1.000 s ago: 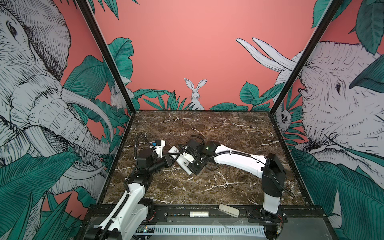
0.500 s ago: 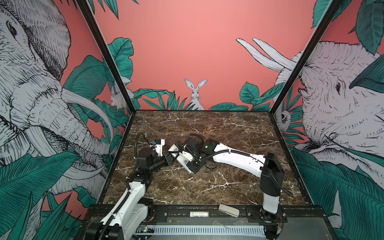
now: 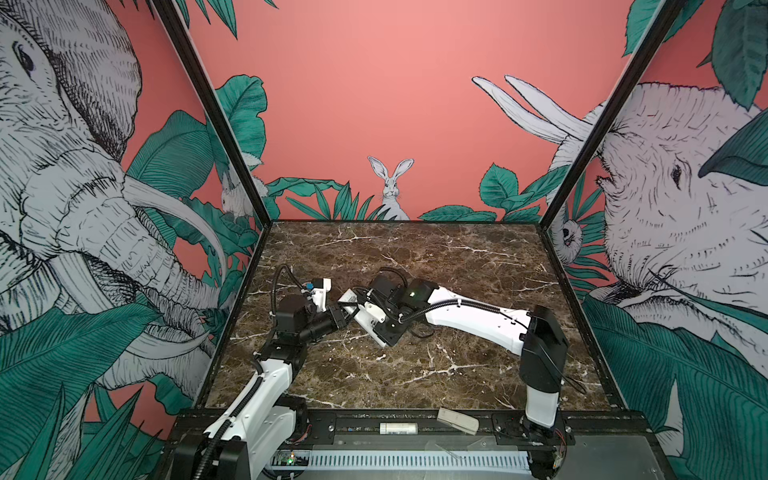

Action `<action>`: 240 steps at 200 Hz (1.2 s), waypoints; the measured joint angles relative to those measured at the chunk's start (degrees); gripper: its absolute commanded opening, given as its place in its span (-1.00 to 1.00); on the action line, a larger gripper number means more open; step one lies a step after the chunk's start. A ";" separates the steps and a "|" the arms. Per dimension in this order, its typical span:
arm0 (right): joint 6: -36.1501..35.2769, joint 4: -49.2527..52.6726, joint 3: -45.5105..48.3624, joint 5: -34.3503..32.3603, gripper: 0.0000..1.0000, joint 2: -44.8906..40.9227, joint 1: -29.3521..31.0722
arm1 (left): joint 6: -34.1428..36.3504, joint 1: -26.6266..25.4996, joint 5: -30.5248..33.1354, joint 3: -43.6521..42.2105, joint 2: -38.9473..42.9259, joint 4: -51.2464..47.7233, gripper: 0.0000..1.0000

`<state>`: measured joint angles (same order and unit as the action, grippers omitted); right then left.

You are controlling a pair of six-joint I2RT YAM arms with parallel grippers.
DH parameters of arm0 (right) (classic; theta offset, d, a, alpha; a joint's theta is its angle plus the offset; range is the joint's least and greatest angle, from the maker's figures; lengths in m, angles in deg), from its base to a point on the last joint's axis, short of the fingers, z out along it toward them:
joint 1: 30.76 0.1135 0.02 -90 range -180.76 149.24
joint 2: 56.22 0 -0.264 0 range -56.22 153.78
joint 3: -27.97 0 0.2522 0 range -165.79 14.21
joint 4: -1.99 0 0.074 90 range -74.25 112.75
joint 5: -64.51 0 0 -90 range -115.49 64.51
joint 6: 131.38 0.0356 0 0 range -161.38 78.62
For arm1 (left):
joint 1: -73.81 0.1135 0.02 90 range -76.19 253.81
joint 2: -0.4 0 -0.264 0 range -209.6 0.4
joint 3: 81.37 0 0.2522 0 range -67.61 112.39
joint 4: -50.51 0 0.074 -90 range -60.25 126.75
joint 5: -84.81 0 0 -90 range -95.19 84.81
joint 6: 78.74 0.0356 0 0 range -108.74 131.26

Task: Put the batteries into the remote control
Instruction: 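Press the battery into the compartment with the right gripper while the left holds the remote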

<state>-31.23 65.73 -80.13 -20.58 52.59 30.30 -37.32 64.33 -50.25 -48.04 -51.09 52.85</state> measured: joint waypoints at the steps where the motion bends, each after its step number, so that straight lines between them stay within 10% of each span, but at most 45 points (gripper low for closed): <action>1: -0.04 0.00 0.00 0.00 -0.69 0.00 0.00 | 0.00 0.00 -0.02 0.00 -0.02 0.00 -1.00; 240: -1.11 -9.97 5.86 -4.13 -0.87 -2.75 0.17 | -4.37 2.10 -1.16 0.00 -0.59 1.33 -1.00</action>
<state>-32.35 55.76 -74.27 -24.71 49.84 30.48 -41.69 66.43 -51.41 -48.04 -51.68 54.18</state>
